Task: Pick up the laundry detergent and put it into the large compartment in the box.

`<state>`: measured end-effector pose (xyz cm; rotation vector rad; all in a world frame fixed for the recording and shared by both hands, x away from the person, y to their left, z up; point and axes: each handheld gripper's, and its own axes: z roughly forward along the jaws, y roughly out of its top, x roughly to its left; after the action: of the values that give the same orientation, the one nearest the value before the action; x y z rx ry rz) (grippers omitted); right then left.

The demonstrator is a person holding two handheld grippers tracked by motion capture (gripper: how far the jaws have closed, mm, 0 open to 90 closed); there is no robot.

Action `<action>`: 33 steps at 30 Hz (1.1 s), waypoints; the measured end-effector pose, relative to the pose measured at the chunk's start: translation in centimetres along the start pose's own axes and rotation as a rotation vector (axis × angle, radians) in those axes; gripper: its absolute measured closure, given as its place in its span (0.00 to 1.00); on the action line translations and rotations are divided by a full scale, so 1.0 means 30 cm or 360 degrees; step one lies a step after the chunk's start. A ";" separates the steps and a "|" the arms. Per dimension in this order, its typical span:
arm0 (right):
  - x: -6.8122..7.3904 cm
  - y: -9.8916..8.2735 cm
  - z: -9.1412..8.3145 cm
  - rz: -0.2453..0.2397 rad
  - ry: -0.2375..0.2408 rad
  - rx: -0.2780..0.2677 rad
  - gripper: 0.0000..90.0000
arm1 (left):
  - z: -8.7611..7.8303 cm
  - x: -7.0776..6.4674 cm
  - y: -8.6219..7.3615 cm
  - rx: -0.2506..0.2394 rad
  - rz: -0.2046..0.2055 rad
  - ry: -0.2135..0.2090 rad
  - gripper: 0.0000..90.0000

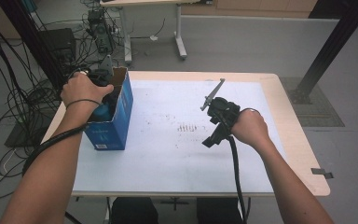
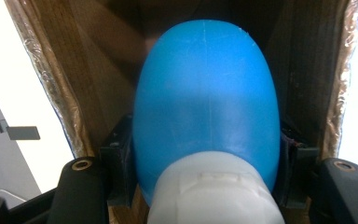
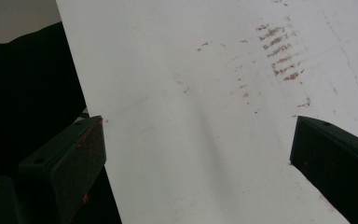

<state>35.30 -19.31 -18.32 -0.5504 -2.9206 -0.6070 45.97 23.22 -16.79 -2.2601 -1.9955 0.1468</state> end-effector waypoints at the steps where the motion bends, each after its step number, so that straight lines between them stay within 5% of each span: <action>1: 0.001 0.001 0.000 0.0005 -0.0001 0.0005 0.04 | 0.000 0.001 0.001 0.0003 -0.0003 0.0000 0.42; 33: 0.004 -0.012 -0.002 0.0016 -0.0017 0.0000 0.04 | 0.010 0.031 -0.014 -0.0024 -0.0032 -0.0032 0.42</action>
<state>35.05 -19.61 -18.39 -0.5697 -2.9262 -0.6047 45.64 24.21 -17.00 -2.2562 -2.0353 0.1539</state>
